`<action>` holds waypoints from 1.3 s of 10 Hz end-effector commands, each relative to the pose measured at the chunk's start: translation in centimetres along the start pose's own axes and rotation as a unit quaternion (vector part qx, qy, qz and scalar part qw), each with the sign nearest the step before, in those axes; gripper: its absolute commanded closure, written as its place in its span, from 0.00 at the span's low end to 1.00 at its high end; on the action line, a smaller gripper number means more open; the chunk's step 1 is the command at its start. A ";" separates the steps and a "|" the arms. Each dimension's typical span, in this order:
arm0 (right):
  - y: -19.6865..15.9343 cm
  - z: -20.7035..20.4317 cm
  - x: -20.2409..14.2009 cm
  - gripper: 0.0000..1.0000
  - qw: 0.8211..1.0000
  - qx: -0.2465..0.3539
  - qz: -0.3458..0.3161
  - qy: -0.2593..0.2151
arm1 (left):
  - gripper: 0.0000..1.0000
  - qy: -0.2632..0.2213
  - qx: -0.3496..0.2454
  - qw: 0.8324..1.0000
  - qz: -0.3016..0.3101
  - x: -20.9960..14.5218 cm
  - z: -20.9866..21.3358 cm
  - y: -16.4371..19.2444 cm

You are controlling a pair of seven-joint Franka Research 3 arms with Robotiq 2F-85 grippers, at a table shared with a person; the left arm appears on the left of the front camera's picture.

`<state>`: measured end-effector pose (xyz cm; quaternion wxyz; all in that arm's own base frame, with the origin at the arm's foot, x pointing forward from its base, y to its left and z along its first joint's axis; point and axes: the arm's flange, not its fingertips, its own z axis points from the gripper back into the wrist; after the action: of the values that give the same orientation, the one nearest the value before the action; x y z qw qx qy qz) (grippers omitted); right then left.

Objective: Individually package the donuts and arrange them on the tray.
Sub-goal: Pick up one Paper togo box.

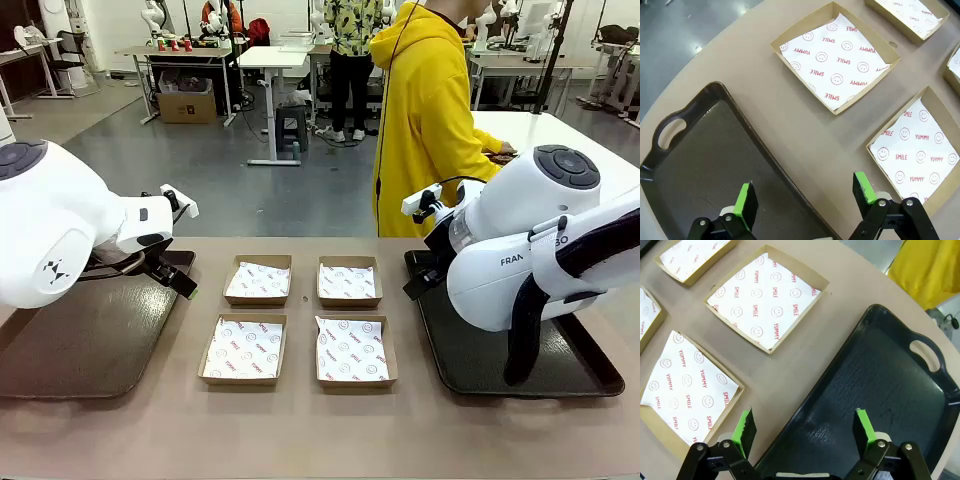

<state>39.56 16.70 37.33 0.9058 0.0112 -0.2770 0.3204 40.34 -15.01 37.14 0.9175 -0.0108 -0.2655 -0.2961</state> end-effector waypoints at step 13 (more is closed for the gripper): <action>0.0 0.0 0.0 0.00 1.000 0.000 0.000 0.000 | 0.00 0.000 0.000 1.000 0.000 0.0 0.0 0.0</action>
<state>39.56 16.69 37.33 0.9058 0.0111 -0.2770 0.3204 40.33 -15.03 37.14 0.9174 -0.0109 -0.2655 -0.2962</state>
